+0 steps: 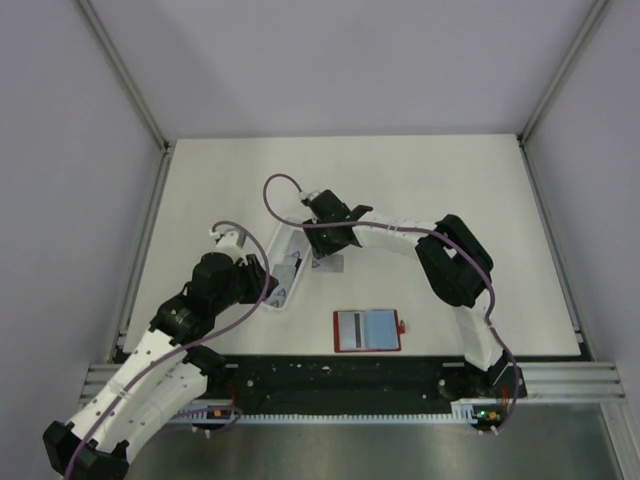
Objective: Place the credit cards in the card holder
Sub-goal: Move the credit card to the corner of the board.
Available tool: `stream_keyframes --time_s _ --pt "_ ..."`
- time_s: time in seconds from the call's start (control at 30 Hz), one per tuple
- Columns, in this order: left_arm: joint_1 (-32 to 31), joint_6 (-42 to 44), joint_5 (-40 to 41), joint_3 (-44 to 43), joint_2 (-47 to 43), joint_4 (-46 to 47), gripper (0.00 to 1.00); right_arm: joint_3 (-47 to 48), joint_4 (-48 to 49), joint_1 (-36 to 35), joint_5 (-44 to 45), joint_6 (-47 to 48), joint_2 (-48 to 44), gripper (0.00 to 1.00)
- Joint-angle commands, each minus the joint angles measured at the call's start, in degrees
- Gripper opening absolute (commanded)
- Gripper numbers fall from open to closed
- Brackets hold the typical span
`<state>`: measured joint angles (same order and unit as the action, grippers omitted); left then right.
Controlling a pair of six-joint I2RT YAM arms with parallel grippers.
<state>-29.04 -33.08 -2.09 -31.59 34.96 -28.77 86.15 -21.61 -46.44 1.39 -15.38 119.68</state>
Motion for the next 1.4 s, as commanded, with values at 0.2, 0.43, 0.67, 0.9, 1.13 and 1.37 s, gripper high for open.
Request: stream_keyframes --time_s 0.2,0.43,0.67,0.9,1.13,1.37 --pt "0.12 -0.40 0.15 -0.93 -0.77 0.56 0.37 -1.59 -1.33 -1.20 -2.27 -0.44 0.03 0.47" --pt "0.12 -0.67 -0.29 0.13 -0.33 1.70 0.37 -5.02 -4.84 -2.87 2.56 -3.08 -0.67 0.47" --pt "0.12 -0.58 -0.29 0.39 -0.33 2.06 0.37 -7.40 -7.31 -3.40 2.74 -7.38 -1.99 0.47" --pt "0.12 -0.84 -0.29 0.48 -0.51 1.97 0.36 -10.47 -8.01 -4.80 1.42 -13.09 -4.36 0.47" --pt "0.12 -0.93 -0.46 0.83 -0.77 1.97 0.36 -13.90 -8.01 -7.53 0.81 -17.23 -5.86 0.47" --pt "0.12 -0.93 -0.72 0.74 -0.77 1.88 0.36 -13.99 -7.93 -12.27 1.07 -18.81 -5.07 0.47"
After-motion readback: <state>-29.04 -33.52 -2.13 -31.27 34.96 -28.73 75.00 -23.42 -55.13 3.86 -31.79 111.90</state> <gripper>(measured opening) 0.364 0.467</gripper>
